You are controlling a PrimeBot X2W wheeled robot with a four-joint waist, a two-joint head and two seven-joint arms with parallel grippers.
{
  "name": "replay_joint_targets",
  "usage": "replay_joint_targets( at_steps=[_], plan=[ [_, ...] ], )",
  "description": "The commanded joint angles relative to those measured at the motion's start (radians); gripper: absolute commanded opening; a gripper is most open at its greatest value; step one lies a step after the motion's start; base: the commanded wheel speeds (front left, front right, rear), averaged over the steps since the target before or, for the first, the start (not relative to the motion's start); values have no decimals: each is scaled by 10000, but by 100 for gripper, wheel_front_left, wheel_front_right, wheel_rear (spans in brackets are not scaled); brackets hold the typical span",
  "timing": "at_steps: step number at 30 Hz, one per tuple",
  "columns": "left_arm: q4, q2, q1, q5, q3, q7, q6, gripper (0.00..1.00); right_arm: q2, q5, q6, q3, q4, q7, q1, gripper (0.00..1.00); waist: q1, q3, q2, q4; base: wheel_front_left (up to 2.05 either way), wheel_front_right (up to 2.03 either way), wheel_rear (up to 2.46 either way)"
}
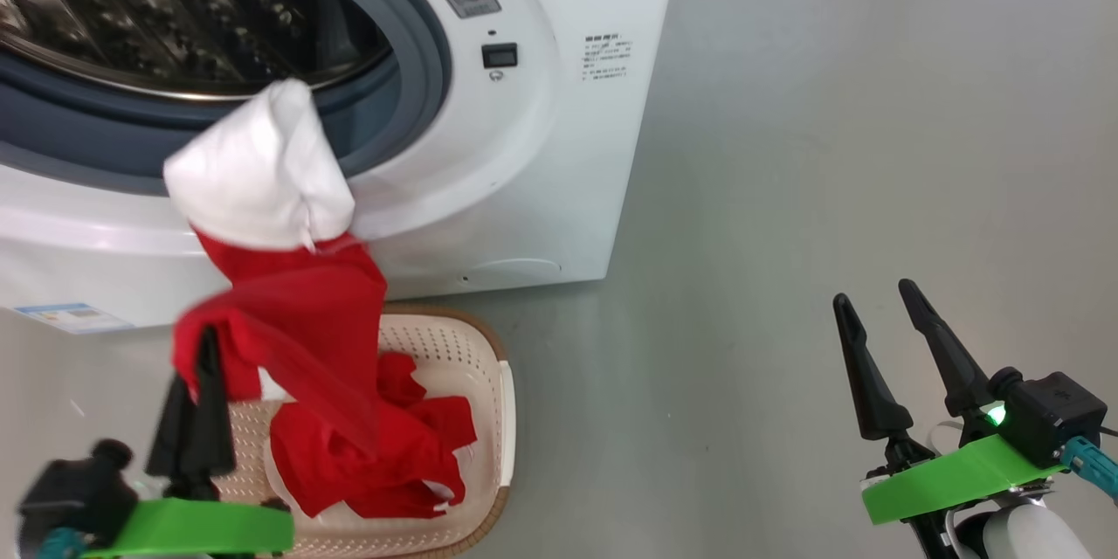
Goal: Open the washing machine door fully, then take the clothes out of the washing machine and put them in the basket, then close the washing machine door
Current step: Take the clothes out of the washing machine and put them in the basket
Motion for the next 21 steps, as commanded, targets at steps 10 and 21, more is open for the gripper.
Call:
replay_joint_targets(
  at_steps=[10,21],
  plan=[
    [3330,174,-1055,403,39,-49,-199,0,-128,-12,63,156,-350,-65,-529,100,0,862,0,-152,0,0,0],
    [6073,174,-2766,1102,-28,-49,-306,0,-141,-37,63,206,-475,-65,-1046,100,0,1927,0,-337,0,0,0]
  ],
)
